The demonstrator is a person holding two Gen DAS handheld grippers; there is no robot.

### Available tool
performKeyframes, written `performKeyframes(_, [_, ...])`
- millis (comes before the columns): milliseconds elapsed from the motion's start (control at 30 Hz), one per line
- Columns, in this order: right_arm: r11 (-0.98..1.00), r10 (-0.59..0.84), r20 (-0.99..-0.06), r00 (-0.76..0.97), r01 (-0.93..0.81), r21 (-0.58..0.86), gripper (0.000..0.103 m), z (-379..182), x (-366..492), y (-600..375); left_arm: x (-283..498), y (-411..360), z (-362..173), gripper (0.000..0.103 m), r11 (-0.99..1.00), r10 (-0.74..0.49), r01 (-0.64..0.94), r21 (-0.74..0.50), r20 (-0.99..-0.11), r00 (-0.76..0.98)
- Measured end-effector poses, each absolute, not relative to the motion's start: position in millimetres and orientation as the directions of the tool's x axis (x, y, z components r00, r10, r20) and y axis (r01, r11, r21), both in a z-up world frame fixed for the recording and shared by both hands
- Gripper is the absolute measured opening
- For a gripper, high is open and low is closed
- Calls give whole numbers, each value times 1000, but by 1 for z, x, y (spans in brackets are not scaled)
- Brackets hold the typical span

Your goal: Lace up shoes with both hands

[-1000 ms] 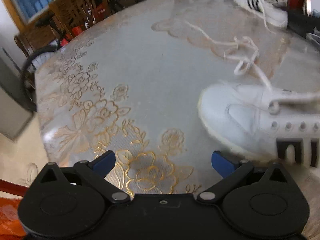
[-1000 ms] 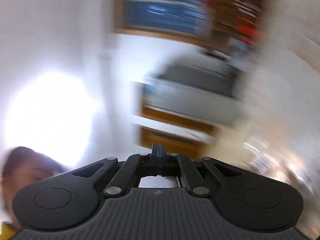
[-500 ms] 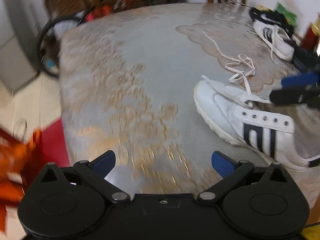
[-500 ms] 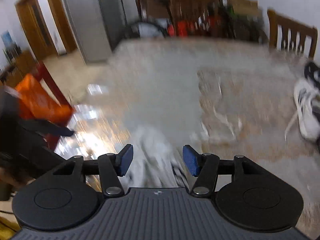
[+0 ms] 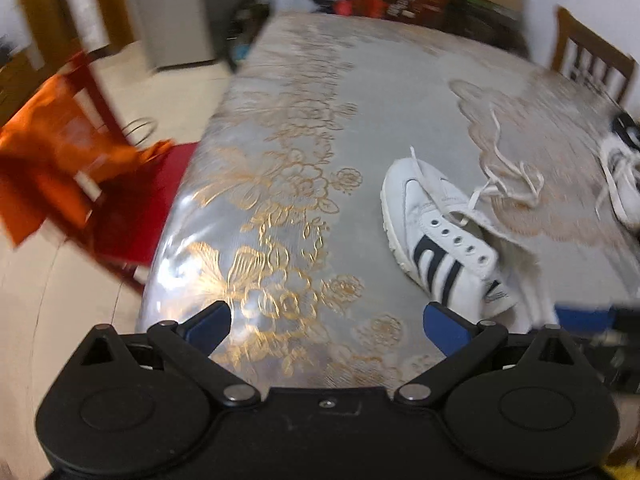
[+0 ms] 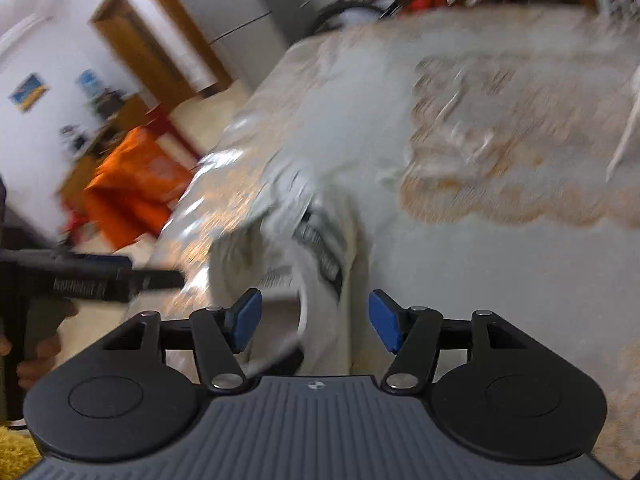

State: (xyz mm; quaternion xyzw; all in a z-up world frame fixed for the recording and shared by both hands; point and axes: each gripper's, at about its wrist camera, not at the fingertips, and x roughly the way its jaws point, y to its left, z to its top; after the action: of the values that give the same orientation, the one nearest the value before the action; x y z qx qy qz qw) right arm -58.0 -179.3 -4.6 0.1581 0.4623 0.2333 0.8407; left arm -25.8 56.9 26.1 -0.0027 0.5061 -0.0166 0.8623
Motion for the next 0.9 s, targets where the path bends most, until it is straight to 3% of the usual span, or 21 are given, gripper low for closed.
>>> performKeyframes(333, [706, 707, -621, 339, -285, 648, 64, -12, -56, -187, -49, 17, 33, 103, 994, 100, -2, 112, -875, 475])
performKeyframes(600, [721, 692, -647, 319, -273, 637, 66, -12, -49, -169, -32, 9, 16, 103, 977, 154, 50, 207, -850, 504])
performKeyframes(900, [786, 613, -720, 326, -338, 517, 66, -9, -41, -125, -11, 32, -4, 103, 954, 192, 88, 286, -810, 554])
